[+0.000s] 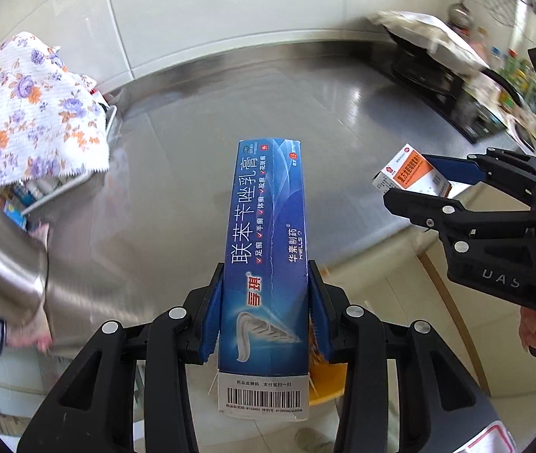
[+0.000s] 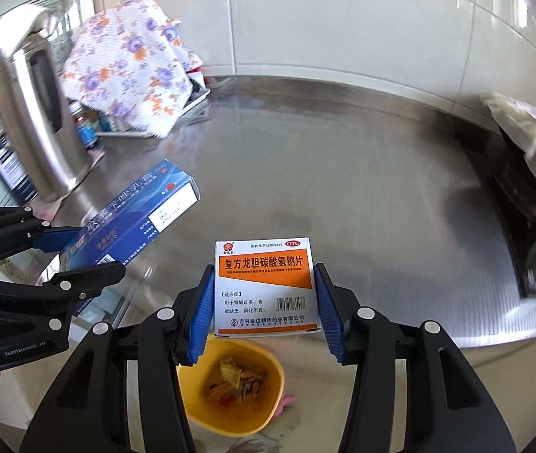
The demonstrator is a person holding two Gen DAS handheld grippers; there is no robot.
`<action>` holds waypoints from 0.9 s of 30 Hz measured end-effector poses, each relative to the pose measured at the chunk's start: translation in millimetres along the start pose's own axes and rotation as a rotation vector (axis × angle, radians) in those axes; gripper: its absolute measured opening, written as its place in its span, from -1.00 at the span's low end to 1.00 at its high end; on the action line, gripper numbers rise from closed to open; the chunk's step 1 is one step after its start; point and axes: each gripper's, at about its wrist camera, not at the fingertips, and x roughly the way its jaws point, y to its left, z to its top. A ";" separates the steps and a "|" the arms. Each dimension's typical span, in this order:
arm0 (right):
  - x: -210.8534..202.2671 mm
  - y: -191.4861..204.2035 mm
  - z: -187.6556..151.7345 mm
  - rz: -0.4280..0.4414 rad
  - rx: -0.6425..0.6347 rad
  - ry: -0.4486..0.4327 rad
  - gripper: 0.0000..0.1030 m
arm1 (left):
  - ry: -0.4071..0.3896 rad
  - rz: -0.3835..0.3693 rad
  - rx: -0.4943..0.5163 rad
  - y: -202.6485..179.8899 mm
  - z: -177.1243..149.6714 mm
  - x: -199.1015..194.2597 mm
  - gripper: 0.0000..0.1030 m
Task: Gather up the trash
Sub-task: 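Carry the toothpaste box and medicine box down over the yellow bin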
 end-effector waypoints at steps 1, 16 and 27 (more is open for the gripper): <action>-5.2 3.1 -9.5 0.003 0.004 0.004 0.00 | 0.003 -0.004 0.004 -1.3 -5.6 -1.5 -0.22; 18.8 7.5 -141.8 0.120 -0.017 0.241 0.00 | 0.208 -0.137 0.040 -36.1 -105.6 52.5 -0.22; 111.3 3.4 -192.9 0.200 -0.087 0.402 0.00 | 0.360 -0.175 0.063 -39.3 -145.4 150.3 -0.22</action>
